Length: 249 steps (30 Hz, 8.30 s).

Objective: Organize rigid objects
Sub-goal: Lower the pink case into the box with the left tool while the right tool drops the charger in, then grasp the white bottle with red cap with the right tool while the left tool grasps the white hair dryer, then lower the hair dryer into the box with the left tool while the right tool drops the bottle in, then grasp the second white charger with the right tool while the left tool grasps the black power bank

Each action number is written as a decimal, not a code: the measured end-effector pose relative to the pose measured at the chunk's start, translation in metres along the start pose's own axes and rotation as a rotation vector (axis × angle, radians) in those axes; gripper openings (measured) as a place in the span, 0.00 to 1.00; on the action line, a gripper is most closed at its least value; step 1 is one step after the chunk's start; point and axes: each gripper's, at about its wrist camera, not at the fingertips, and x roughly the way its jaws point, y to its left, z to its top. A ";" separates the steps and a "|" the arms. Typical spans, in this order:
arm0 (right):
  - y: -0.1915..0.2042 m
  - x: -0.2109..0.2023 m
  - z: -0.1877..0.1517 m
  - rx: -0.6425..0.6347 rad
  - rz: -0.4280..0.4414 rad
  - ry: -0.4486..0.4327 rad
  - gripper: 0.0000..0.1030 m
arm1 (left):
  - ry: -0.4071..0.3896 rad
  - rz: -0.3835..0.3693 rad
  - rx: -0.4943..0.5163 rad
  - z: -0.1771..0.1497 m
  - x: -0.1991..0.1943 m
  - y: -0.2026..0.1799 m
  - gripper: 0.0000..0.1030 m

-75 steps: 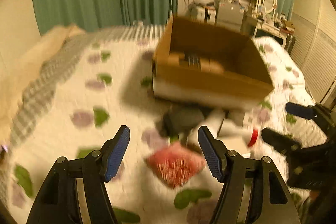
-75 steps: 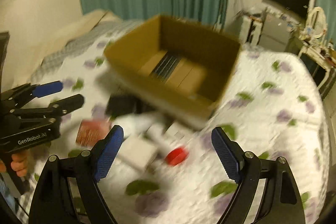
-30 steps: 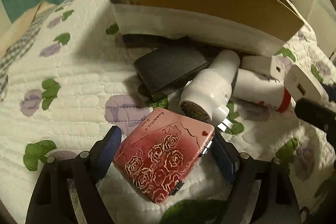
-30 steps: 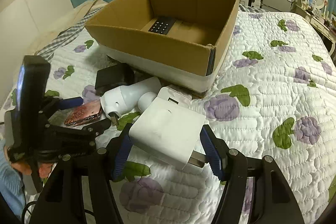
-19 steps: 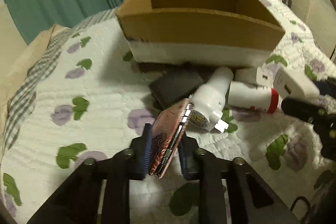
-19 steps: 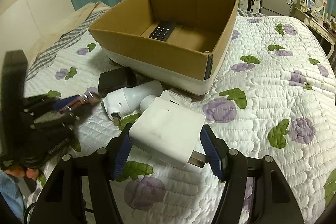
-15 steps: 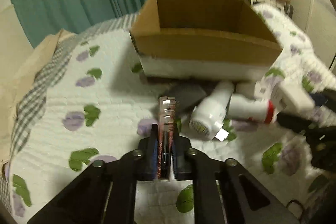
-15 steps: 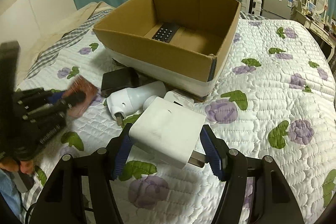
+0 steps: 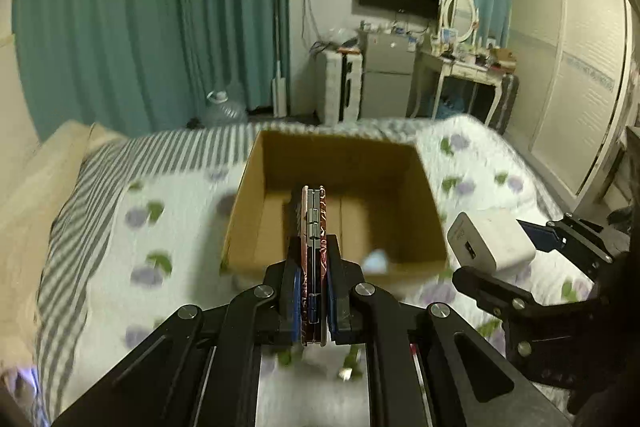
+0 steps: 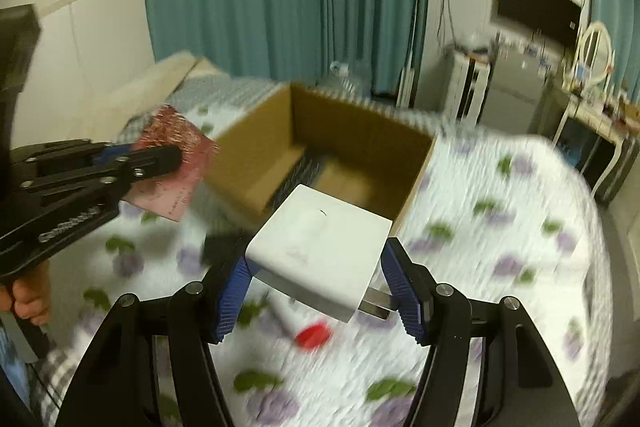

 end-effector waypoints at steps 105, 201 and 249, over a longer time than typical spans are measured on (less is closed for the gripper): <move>-0.020 0.058 -0.084 0.132 0.075 0.179 0.35 | 0.316 0.023 0.128 -0.129 0.089 -0.041 0.60; -0.001 0.045 -0.048 0.096 -0.052 0.076 0.92 | -0.041 0.185 -0.148 -0.063 -0.004 0.038 0.71; -0.002 0.084 -0.081 0.100 0.075 0.237 0.39 | 0.289 -0.019 0.503 -0.124 0.132 -0.005 0.60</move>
